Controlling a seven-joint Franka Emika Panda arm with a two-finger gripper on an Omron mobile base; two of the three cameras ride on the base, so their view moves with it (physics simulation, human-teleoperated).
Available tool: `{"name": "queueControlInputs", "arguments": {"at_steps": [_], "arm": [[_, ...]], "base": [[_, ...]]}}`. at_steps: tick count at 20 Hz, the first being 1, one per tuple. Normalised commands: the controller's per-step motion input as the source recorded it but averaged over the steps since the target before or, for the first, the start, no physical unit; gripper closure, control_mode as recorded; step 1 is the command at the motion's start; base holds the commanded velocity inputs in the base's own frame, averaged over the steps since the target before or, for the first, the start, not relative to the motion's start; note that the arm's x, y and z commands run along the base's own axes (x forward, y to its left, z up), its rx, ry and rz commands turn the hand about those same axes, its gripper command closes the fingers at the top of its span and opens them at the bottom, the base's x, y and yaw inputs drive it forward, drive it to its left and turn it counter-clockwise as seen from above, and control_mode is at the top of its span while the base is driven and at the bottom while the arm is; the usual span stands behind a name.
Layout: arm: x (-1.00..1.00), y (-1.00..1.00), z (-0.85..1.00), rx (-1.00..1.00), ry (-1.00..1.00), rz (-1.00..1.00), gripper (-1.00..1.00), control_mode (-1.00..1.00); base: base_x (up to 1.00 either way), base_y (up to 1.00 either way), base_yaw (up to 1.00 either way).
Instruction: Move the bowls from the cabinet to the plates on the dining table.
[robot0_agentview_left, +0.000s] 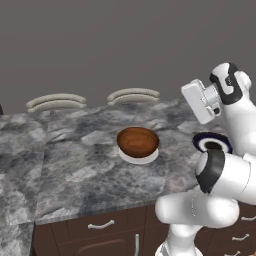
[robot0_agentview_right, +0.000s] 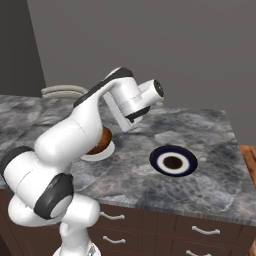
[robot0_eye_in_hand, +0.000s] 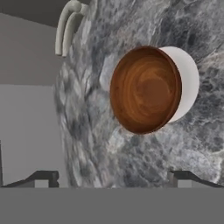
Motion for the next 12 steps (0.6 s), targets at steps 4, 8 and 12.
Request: {"name": "queueControlInputs", "arguments": {"at_steps": [4, 8, 12], "arm": [[-0.13, -0.25, 0.60, 0.04, 0.03, -0.30, -1.00, -1.00], [-0.01, -0.20, 0.42, 0.00, 0.08, -0.32, -1.00, -1.00], [-0.16, -0.21, 0.39, 0.02, 0.08, -0.28, -1.00, -1.00]], "base": [[0.00, 0.00, 0.00], [0.00, 0.00, 0.00], [0.00, 0.00, 0.00]]}}
